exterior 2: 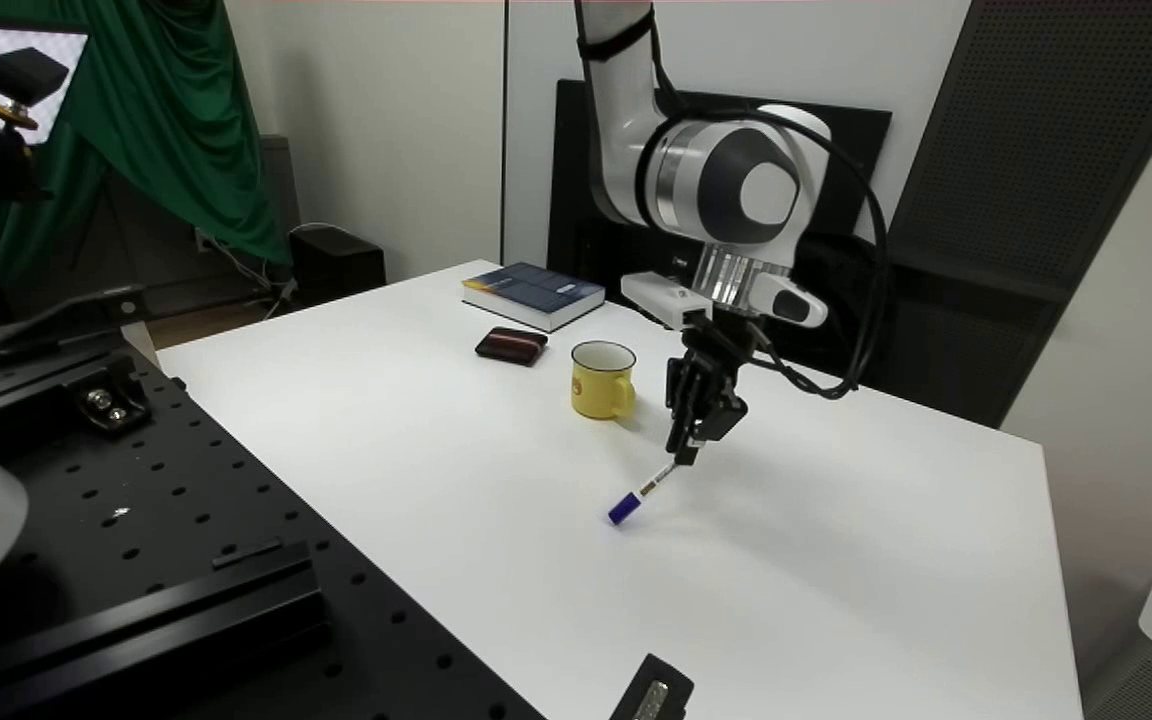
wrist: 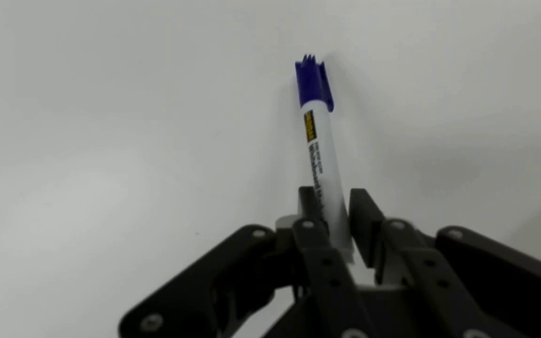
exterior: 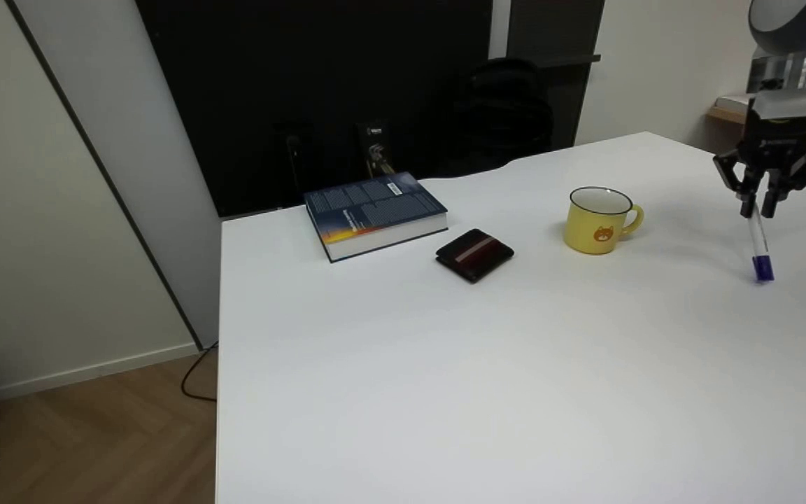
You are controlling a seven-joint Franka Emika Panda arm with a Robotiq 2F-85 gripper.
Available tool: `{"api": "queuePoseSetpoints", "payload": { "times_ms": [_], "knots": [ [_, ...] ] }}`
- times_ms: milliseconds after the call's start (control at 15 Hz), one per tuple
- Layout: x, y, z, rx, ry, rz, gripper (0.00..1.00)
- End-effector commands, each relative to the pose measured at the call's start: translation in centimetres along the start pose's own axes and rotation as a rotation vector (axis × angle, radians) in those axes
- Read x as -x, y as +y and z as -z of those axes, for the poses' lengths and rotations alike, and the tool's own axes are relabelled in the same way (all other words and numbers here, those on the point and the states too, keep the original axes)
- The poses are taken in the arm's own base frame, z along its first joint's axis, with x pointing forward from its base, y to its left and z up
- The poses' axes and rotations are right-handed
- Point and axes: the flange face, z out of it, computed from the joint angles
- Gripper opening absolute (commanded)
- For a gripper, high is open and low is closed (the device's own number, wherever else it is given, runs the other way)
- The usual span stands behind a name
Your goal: Take the marker out of the mug and put it on the table then place it back in the mug
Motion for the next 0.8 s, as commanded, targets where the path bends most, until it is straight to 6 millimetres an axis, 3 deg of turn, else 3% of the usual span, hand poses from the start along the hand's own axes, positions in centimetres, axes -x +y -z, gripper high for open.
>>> {"api": "queuePoseSetpoints", "payload": {
  "times_ms": [0,200,400,733],
  "knots": [
    [1.5,-0.9,0.8,0.009,0.051,-0.042,0.56],
    [3.1,-2.3,1.6,-0.006,0.144,-0.008,0.76],
    [3.1,-2.8,0.9,-0.017,0.237,0.000,0.96],
    [3.3,-1.6,-0.6,-0.002,0.219,-0.023,1.00]
  ]
}}
